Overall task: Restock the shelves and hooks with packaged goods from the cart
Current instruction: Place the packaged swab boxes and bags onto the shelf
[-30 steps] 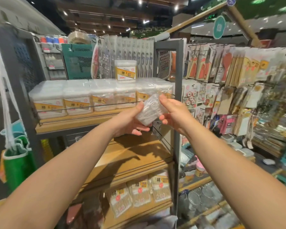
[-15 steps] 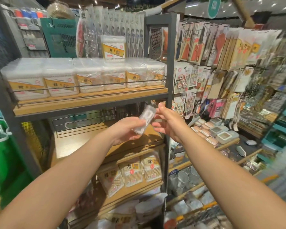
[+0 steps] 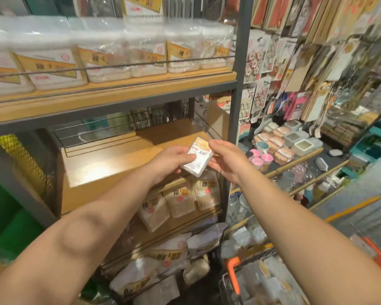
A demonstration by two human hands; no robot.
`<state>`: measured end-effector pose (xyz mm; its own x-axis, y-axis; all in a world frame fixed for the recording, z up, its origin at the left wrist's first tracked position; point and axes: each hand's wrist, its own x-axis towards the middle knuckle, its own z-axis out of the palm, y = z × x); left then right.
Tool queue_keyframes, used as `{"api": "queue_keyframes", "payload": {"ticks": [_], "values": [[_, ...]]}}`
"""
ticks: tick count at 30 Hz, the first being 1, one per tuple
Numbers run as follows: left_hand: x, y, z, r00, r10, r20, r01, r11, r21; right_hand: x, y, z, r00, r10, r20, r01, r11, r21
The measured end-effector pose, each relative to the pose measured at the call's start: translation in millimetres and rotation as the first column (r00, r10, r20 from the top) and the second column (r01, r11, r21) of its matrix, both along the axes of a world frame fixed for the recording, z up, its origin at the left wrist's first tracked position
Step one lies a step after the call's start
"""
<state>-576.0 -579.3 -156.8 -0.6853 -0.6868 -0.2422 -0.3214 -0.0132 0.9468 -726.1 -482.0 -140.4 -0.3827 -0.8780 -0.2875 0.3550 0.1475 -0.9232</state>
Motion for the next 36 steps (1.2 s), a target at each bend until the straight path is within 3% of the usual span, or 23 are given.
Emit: {"api": "queue_keyframes", "payload": {"ticks": [4,9,12,15,19,28,32,36], "values": [[-8.2,-20.1,-20.9,0.996,0.083,-0.026,-0.079,0.990,0.113,-4.0,-7.9,-18.0,0.999,-0.037,0.006,0.036,0.999,0.030],[-26.8,-36.6,-31.6,0.979,0.205,0.015,-0.204,0.977,-0.056,-15.4,-5.7,-40.6,0.994,-0.097,0.054,0.093,0.993,0.066],[-39.3,-44.5,-40.6,0.974,0.228,-0.001,-0.228,0.973,-0.022,-24.7,4.3,-52.2,0.980,-0.182,0.081,0.175,0.980,0.093],[-55.2,-48.7,-49.4,0.981,0.191,-0.027,-0.193,0.980,-0.051,-34.8,14.0,-60.4,0.964,-0.254,0.075,0.243,0.961,0.133],[-80.0,-55.4,-59.3,0.984,0.142,0.105,-0.124,0.979,-0.162,-46.6,23.8,-67.2,0.949,-0.311,0.060,0.296,0.939,0.176],[-121.5,-50.5,-58.3,0.987,0.008,0.158,0.042,0.951,-0.308,-64.2,60.1,-83.9,0.951,-0.308,0.017,0.295,0.923,0.247],[-119.6,-44.7,-50.8,0.991,-0.008,0.132,0.037,0.975,-0.217,-72.7,75.0,-87.5,0.950,-0.313,-0.004,0.301,0.911,0.280],[-108.3,-27.2,-35.2,1.000,-0.011,-0.001,0.011,0.994,-0.104,-72.9,83.4,-87.3,0.953,-0.303,0.022,0.287,0.923,0.256]]}}
